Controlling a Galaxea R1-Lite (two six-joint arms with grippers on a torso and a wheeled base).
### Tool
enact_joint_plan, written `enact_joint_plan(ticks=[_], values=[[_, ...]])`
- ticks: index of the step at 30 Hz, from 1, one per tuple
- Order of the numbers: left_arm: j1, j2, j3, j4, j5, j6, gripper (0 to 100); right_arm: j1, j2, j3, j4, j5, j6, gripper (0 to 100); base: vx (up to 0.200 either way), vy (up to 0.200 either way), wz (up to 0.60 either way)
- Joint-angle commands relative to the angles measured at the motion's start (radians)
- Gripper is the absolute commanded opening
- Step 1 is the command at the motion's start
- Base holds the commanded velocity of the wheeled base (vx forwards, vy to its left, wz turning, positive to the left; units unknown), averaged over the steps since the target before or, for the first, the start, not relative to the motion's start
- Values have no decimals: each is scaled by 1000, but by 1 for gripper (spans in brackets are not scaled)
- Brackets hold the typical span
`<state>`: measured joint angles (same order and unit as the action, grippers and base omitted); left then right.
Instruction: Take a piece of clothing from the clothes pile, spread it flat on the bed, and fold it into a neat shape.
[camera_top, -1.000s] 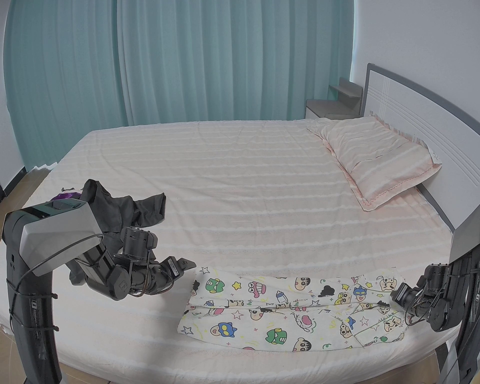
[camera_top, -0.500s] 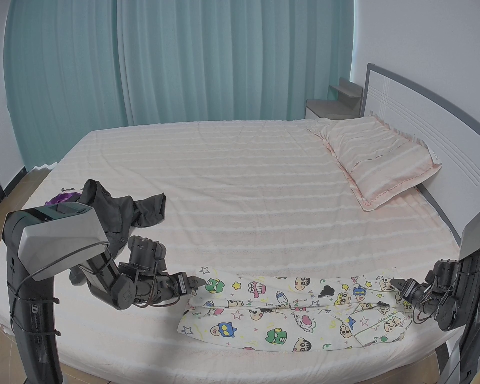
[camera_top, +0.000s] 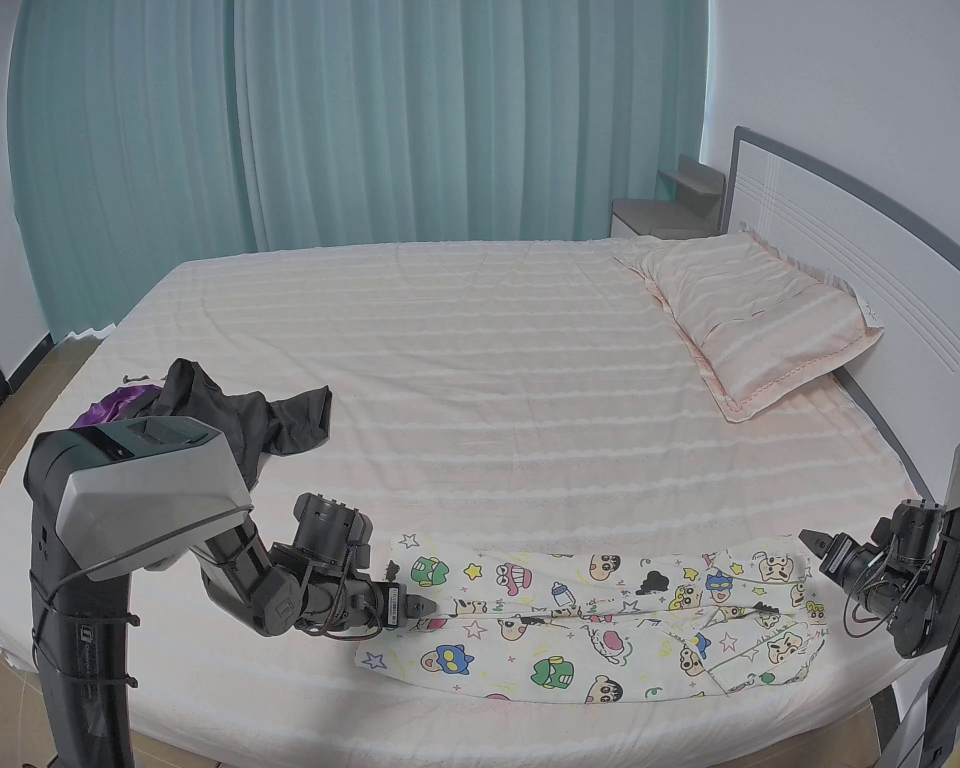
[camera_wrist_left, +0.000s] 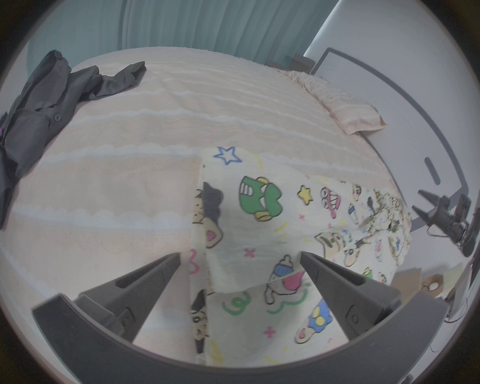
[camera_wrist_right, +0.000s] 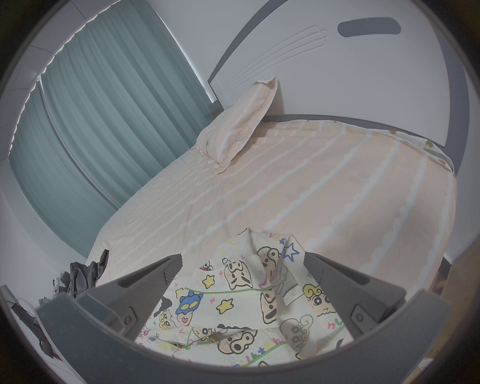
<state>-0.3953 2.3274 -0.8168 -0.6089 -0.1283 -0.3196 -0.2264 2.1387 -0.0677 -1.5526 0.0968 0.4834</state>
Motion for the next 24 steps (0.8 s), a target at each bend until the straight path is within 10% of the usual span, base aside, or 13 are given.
enact_joint_plan(ticks=[1, 24], values=[[-5, 20, -24, 18, 16, 11, 100, 2, -26, 2, -14, 1, 0, 100, 0, 0, 0], [7, 3, -62, 86, 44, -9, 100, 2, -26, -1, -14, 1, 0, 100, 0, 0, 0]])
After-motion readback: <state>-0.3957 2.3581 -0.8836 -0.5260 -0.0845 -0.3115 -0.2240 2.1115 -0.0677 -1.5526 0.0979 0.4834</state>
